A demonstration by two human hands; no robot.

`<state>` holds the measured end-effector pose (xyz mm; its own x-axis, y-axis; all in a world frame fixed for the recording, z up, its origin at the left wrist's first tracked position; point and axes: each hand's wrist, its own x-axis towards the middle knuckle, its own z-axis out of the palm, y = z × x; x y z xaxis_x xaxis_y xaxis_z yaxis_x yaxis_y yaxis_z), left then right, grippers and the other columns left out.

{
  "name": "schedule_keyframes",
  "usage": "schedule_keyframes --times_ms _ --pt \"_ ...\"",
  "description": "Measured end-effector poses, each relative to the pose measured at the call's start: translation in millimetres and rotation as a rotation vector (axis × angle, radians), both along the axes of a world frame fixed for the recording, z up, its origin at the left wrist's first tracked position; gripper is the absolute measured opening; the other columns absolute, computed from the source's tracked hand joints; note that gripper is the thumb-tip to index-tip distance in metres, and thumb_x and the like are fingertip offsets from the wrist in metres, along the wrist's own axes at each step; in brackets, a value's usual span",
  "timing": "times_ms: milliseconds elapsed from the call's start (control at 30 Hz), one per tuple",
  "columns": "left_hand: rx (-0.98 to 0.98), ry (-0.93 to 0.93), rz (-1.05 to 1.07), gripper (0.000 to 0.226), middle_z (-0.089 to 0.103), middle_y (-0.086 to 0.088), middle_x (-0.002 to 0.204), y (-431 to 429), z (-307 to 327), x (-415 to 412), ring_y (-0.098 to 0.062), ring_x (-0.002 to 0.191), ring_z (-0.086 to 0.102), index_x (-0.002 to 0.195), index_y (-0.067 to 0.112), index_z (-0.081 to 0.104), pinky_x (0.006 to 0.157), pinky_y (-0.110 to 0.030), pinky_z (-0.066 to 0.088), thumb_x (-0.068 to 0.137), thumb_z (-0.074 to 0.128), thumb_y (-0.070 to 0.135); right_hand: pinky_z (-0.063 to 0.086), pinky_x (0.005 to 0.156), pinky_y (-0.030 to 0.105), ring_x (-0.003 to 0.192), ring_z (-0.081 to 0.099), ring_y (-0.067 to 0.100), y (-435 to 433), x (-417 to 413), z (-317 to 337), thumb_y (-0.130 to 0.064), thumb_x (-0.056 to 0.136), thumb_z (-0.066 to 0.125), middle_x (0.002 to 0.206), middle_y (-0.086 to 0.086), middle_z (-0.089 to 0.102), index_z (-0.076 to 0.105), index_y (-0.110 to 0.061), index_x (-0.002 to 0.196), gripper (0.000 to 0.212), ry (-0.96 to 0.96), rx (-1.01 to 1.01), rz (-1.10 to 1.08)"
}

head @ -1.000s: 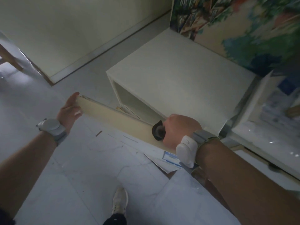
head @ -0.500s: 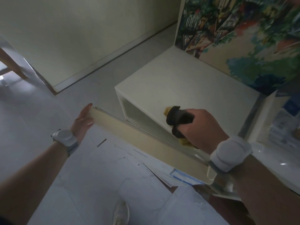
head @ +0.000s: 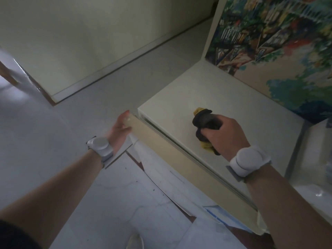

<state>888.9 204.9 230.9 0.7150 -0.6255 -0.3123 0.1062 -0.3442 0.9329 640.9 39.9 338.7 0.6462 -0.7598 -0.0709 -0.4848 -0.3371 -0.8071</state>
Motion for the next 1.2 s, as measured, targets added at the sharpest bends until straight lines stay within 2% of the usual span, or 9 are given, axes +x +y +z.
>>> schedule_keyframes --times_ms 100,267,400,500,600,700,867,1033,1200 --pt "0.001 -0.012 -0.027 0.07 0.034 -0.018 0.153 -11.4 -7.9 10.4 -0.037 0.139 0.034 0.147 0.013 0.032 0.092 -0.027 0.031 0.086 0.04 -0.02 0.042 0.047 0.008 0.06 0.063 0.003 -5.5 7.0 -9.1 -0.01 0.08 0.066 0.071 -0.007 0.067 0.064 -0.032 0.072 0.023 0.039 -0.04 -0.015" --pt "0.083 0.013 -0.057 0.067 0.039 -0.022 0.149 -11.2 -9.8 20.1 -0.019 0.101 0.047 0.146 0.017 0.034 0.077 -0.023 0.036 0.089 0.045 -0.014 0.044 0.057 0.02 0.068 0.065 0.014 -11.6 11.7 -20.6 -0.01 0.08 0.066 0.072 -0.008 0.067 0.065 -0.034 0.074 0.025 0.048 -0.039 -0.017" --pt "0.056 -0.077 0.001 0.069 0.044 -0.01 0.137 -19.7 0.3 21.7 -0.029 0.129 0.04 0.136 0.016 0.048 0.089 -0.029 0.039 0.077 0.046 -0.02 0.044 0.059 0.021 0.071 0.064 0.012 -15.5 9.2 -31.7 -0.014 0.08 0.069 0.074 -0.012 0.066 0.064 -0.035 0.076 0.022 0.071 -0.068 -0.013" --pt "0.016 -0.177 -0.036 0.055 0.049 -0.01 0.137 -25.7 17.9 11.6 -0.016 0.123 0.045 0.116 0.028 0.061 0.096 -0.033 0.041 0.068 0.055 0.003 0.049 0.064 0.026 0.073 0.065 0.02 -17.8 8.2 -37.5 -0.017 0.081 0.07 0.075 -0.008 0.065 0.063 -0.032 0.082 0.016 0.062 -0.097 -0.026" --pt "0.005 -0.29 -0.13 0.042 0.058 -0.001 0.126 -31.7 31.9 -6.5 -0.012 0.105 0.054 0.102 0.039 0.064 0.085 -0.019 0.04 0.07 0.059 0.012 0.055 0.073 0.035 0.077 0.066 0.023 -17.2 2.2 -36.1 -0.018 0.082 0.07 0.079 -0.004 0.066 0.064 -0.031 0.083 0.014 0.041 -0.085 -0.042" --pt "0.072 -0.486 -0.236 0.036 0.057 0.012 0.124 -38.4 36.3 -29.6 -0.007 0.112 0.052 0.102 0.045 0.062 0.089 -0.007 0.034 0.078 0.059 0.018 0.052 0.068 0.03 0.072 0.063 0.015 -12.1 -10.7 -35.6 -0.017 0.08 0.068 0.075 -0.01 0.064 0.064 -0.029 0.078 0.013 0.054 -0.09 -0.067" --pt "0.101 -0.491 -0.316 0.033 0.061 0.014 0.122 -45.8 47.2 -72.5 -0.009 0.11 0.059 0.106 0.052 0.062 0.099 -0.039 0.048 0.077 0.058 0.035 0.042 0.057 0.024 0.068 0.058 0.011 -5.8 -41.2 -30.2 -0.019 0.076 0.058 0.071 -0.008 0.06 0.06 -0.02 0.082 0.007 0.062 -0.097 -0.052" --pt "0.08 -0.481 -0.453 0.034 0.061 0.02 0.119 -48.9 56.7 -124.3 -0.002 0.11 0.059 0.113 0.052 0.057 0.097 -0.033 0.049 0.082 0.061 0.036 0.045 0.06 0.021 0.078 0.056 0.005 -0.1 -89.1 -28.8 -0.023 0.077 0.062 0.087 -0.018 0.057 0.054 -0.03 0.106 0.031 0.012 -0.061 -0.157" --pt "-0.028 -0.382 -0.632 0.044 0.059 0.027 0.122 -61.8 68.9 -191.0 0.006 0.107 0.061 0.119 0.048 0.054 0.093 -0.025 0.05 0.078 0.067 0.039 0.048 0.061 0.024 0.077 0.057 0.007 5.8 -140.9 -20.3 -0.028 0.076 0.064 0.089 -0.017 0.057 0.049 -0.031 0.106 0.034 -0.008 -0.067 -0.246"
